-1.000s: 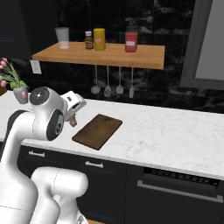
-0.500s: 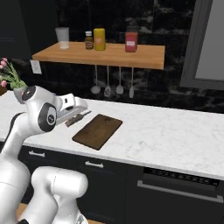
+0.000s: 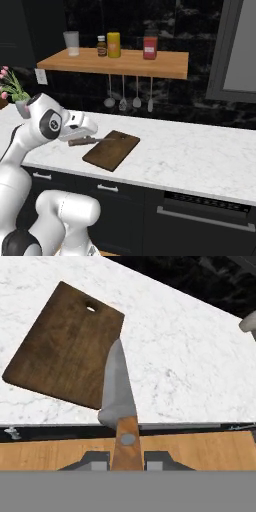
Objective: Pick up the knife from the drawer and place it on the cutting board. Then place the meat from the plate to the cutting board.
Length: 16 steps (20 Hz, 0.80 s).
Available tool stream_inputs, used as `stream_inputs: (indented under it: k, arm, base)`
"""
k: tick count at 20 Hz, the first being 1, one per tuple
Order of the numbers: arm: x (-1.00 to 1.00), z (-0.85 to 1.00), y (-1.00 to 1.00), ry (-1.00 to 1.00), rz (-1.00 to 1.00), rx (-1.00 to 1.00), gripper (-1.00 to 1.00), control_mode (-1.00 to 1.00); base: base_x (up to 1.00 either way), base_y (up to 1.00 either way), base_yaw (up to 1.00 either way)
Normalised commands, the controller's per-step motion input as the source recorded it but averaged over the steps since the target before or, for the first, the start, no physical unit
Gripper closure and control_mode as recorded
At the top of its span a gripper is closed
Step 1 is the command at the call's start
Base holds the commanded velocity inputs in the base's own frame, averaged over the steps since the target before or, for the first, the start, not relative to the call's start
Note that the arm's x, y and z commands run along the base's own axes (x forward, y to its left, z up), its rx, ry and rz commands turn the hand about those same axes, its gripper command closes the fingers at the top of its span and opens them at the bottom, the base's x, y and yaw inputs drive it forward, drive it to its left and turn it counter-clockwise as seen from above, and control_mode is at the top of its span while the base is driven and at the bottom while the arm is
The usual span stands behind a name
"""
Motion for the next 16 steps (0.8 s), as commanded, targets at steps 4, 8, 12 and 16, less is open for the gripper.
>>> stream_inputs:
  k: [4,8,12,16]
  arm:
    - [0.00,-0.23,0.00,0.00,-0.03,0.15,1.00,-1.00]
    - [0.01,-0.35,0.00,-0.01,0.00,0.16,1.00,-1.00]
    - [0.22,-0.50,0.01,-0.08,0.00,0.08,1.00,-1.00]
    - [0.52,-0.48,0.05,-0.17,0.00,0.01,1.00,-1.00]
  base:
    - [0.00,0.00,0.00]
    - [0.00,0.00,0.00]
    - [0.00,0.00,0.00]
    - [0.00,0.00,0.00]
